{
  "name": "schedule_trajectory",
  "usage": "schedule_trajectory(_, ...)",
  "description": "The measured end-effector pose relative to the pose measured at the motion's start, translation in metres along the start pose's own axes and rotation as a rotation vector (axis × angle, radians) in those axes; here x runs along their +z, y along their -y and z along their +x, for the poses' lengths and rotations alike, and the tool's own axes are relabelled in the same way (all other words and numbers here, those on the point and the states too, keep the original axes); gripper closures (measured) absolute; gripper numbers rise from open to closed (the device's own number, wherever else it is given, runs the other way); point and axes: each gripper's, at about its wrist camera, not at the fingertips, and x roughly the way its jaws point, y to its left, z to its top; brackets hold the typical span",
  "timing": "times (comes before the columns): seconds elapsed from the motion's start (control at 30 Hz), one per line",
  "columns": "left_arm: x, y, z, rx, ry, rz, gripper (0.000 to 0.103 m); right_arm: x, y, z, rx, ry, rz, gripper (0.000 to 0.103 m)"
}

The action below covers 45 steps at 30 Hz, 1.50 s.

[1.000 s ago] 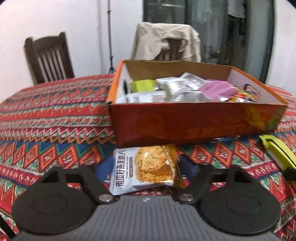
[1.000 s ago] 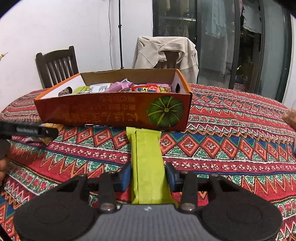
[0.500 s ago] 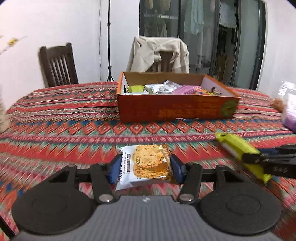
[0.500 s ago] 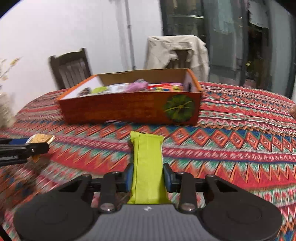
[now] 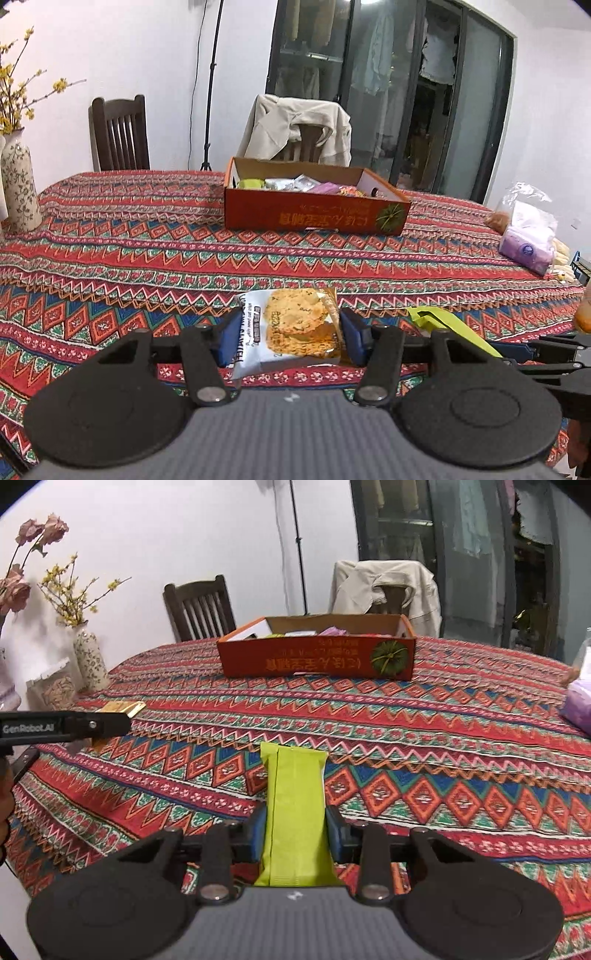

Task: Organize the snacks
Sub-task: 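Carry the cookie packet and green bar into the box and open both tools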

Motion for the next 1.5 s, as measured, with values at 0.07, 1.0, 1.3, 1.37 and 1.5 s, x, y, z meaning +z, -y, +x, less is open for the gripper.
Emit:
schedule_trajectory(0.07,0.000,0.001,-0.001,-0.006,0.005,-0.004,0.046,0.000,0.001,-0.005,-0.013,0.013,0.001,0.071)
schedule_trajectory(1.0,0.246,-0.004,0.286,-0.204,-0.066,-0.096,0.046,0.269,0.104,0.179,-0.082,0.081,0.043,0.071)
schedule_trajectory(1.3,0.250,0.025,0.393,-0.151,-0.212,-0.022,0.042,0.268,0.117,0.280,-0.216,-0.035,0.008,0.069)
schedule_trajectory(1.37,0.245,0.026,0.408,-0.131,-0.234,-0.010,0.035,0.264,0.119,0.293,-0.249,-0.058,0.006,0.065)
schedule_trajectory(1.5,0.237,0.018,0.420,-0.075,-0.270,-0.025,0.027,0.265,0.121,0.292,-0.225,-0.060,0.005,0.055)
